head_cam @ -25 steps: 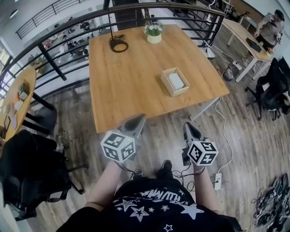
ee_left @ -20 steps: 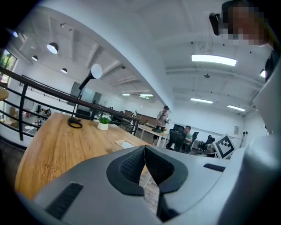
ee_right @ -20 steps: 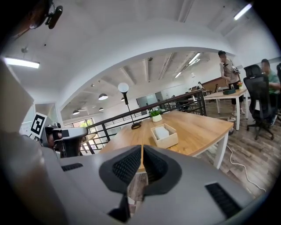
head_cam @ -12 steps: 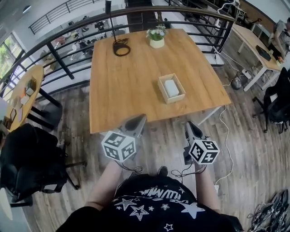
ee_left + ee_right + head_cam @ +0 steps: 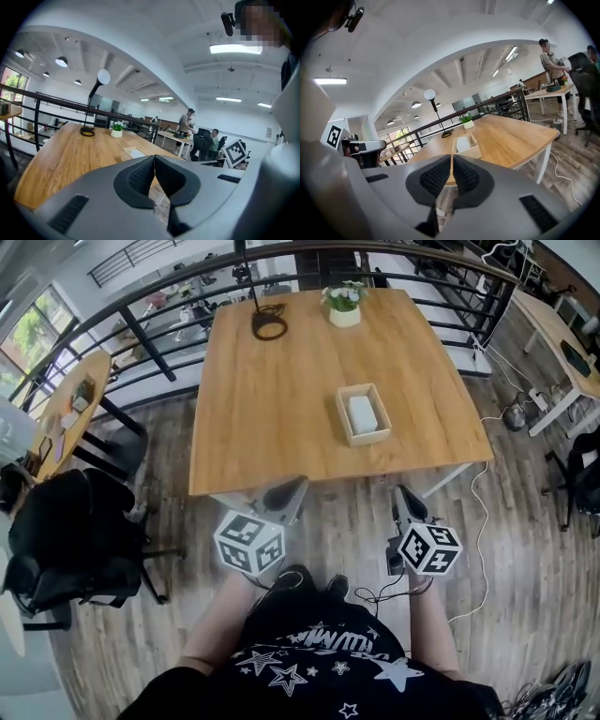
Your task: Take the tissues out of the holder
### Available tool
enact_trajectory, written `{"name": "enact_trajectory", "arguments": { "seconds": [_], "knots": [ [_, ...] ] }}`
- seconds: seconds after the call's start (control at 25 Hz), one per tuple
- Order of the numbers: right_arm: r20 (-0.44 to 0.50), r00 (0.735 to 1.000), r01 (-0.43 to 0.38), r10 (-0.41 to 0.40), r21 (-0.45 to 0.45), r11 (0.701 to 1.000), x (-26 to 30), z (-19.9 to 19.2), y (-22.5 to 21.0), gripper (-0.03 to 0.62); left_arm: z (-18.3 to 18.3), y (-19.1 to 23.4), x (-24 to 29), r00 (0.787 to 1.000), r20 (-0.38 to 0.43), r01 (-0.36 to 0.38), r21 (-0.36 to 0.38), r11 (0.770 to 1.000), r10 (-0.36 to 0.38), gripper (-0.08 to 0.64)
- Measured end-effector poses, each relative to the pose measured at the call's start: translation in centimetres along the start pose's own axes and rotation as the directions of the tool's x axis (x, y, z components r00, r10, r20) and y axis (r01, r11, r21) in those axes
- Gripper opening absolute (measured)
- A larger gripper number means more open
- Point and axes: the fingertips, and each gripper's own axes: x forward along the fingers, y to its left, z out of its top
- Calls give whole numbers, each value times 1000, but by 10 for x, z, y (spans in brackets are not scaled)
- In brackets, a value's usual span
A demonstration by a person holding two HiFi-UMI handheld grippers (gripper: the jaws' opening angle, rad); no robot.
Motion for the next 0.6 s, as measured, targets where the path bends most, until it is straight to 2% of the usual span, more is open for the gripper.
{"name": "enact_trajectory", "arguments": {
  "seconds": [0.28, 0.44, 0.6],
  "knots": [
    [-25, 999, -34, 34, 6, 999, 30, -3, 8, 23, -6, 22, 5, 999, -14, -30, -9, 999, 30, 14],
    [-42, 999, -22, 20, -28, 999, 50, 5, 5, 23, -2, 39, 28, 1000, -10, -9, -27, 1000, 9, 14],
    [-44, 999, 1, -3, -48, 999, 79, 24, -2, 23, 14, 59, 57, 1000, -3, 22, -7, 1000, -22, 14]
  ]
}}
